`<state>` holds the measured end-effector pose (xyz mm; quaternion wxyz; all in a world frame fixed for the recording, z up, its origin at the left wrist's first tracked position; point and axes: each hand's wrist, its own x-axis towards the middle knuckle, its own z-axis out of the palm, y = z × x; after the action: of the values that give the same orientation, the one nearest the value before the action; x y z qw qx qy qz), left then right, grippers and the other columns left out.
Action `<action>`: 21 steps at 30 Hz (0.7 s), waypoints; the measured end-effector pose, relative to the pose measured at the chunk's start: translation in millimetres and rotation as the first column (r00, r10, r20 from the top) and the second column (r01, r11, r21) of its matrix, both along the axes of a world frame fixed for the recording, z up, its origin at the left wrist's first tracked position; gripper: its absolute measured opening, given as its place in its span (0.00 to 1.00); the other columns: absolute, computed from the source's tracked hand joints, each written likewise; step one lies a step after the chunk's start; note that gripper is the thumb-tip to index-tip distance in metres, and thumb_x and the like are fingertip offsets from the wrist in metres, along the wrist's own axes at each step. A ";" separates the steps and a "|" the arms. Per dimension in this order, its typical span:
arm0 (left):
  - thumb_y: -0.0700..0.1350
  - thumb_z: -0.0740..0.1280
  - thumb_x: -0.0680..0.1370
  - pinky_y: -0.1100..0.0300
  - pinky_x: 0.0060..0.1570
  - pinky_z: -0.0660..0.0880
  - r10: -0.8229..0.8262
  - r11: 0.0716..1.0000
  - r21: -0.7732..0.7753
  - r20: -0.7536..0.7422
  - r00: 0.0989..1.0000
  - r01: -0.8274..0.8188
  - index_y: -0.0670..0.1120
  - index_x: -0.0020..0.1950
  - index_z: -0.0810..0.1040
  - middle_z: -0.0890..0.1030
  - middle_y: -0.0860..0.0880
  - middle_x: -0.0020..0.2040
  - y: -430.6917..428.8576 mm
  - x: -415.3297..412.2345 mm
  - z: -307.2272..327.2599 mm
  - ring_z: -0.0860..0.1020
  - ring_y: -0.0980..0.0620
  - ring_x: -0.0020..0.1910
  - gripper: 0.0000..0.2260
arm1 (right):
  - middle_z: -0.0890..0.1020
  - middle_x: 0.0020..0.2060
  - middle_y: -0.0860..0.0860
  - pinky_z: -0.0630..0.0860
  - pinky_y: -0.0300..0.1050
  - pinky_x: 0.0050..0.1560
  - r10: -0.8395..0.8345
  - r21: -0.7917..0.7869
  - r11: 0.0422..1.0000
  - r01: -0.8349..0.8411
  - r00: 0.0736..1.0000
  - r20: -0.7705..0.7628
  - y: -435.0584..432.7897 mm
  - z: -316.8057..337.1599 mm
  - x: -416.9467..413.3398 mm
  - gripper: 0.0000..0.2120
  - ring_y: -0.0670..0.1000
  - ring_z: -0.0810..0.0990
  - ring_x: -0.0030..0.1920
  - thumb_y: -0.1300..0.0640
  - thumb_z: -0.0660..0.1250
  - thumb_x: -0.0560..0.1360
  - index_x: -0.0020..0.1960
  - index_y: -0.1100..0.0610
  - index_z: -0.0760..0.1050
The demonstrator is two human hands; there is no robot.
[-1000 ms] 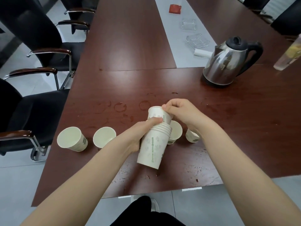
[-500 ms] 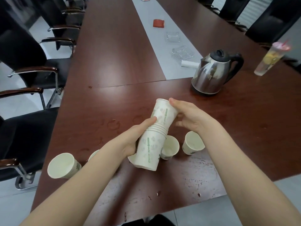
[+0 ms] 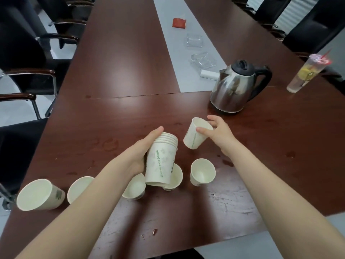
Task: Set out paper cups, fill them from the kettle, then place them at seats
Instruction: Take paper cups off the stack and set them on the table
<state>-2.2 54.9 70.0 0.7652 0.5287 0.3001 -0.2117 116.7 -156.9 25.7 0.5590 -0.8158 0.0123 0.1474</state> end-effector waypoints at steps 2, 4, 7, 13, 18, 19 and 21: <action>0.61 0.72 0.62 0.52 0.45 0.79 0.009 1.000 -0.008 -0.014 1.000 -0.009 0.41 0.52 0.80 0.84 0.43 0.43 -7.7 2.9 -2.3 0.82 0.45 0.40 0.28 | 0.76 0.57 0.48 0.71 0.43 0.59 0.043 -0.046 0.998 -0.043 0.999 0.000 -2.9 -12.5 4.0 0.36 0.49 0.75 0.58 0.56 0.78 0.66 0.70 0.55 0.66; 0.61 0.71 0.65 0.52 0.44 0.79 0.023 1.000 -0.009 -0.030 0.999 -0.024 0.41 0.52 0.80 0.84 0.43 0.43 -14.3 5.0 -6.1 0.82 0.45 0.39 0.27 | 0.74 0.59 0.48 0.70 0.43 0.60 0.088 -0.065 0.994 -0.087 0.996 0.006 -3.6 -21.8 7.3 0.38 0.49 0.74 0.60 0.57 0.79 0.65 0.70 0.55 0.66; 0.60 0.69 0.71 0.51 0.45 0.79 0.054 0.999 -0.002 -0.053 0.997 -0.054 0.42 0.50 0.80 0.83 0.44 0.39 -19.5 6.2 -11.7 0.81 0.46 0.37 0.22 | 0.73 0.60 0.48 0.67 0.39 0.59 0.162 -0.103 0.982 -0.158 0.986 0.031 -0.6 -31.3 10.3 0.39 0.47 0.72 0.60 0.58 0.79 0.64 0.71 0.56 0.66; 0.61 0.68 0.71 0.50 0.49 0.78 0.095 0.995 -0.002 -0.074 0.993 -0.095 0.41 0.53 0.80 0.83 0.42 0.41 -24.1 5.9 -16.2 0.81 0.44 0.39 0.24 | 0.70 0.67 0.51 0.67 0.44 0.66 0.286 -0.190 0.942 -0.277 0.958 0.022 4.7 -47.8 11.4 0.39 0.51 0.70 0.66 0.57 0.80 0.63 0.71 0.55 0.66; 0.61 0.68 0.72 0.50 0.50 0.78 0.122 0.992 0.010 -0.082 0.989 -0.122 0.41 0.51 0.81 0.83 0.42 0.42 -23.9 4.4 -16.7 0.81 0.44 0.40 0.23 | 0.70 0.67 0.50 0.65 0.41 0.63 0.372 -0.182 0.912 -0.368 0.928 -0.012 -0.1 -51.1 11.9 0.38 0.50 0.69 0.67 0.58 0.79 0.65 0.71 0.52 0.67; 0.61 0.69 0.71 0.50 0.50 0.78 0.126 0.992 0.006 -0.081 0.989 -0.126 0.41 0.51 0.81 0.83 0.42 0.43 -23.8 4.1 -16.7 0.81 0.44 0.41 0.23 | 0.71 0.67 0.50 0.67 0.43 0.64 0.383 -0.170 0.908 -0.383 0.923 -0.030 -1.1 -51.0 13.0 0.38 0.50 0.70 0.66 0.58 0.79 0.64 0.71 0.51 0.67; 0.61 0.70 0.69 0.49 0.52 0.78 0.131 0.991 0.002 -0.086 0.988 -0.131 0.40 0.54 0.81 0.83 0.41 0.47 -23.0 2.7 -16.3 0.81 0.43 0.43 0.26 | 0.71 0.67 0.49 0.67 0.47 0.67 0.401 -0.164 0.899 -0.405 0.914 -0.058 -2.5 -51.2 14.6 0.40 0.50 0.70 0.66 0.57 0.79 0.63 0.71 0.49 0.66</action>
<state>0.5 31.9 53.7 0.7649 0.4966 0.3666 -0.1841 131.3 -159.4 -25.5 0.4435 -0.8442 -0.1377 0.2675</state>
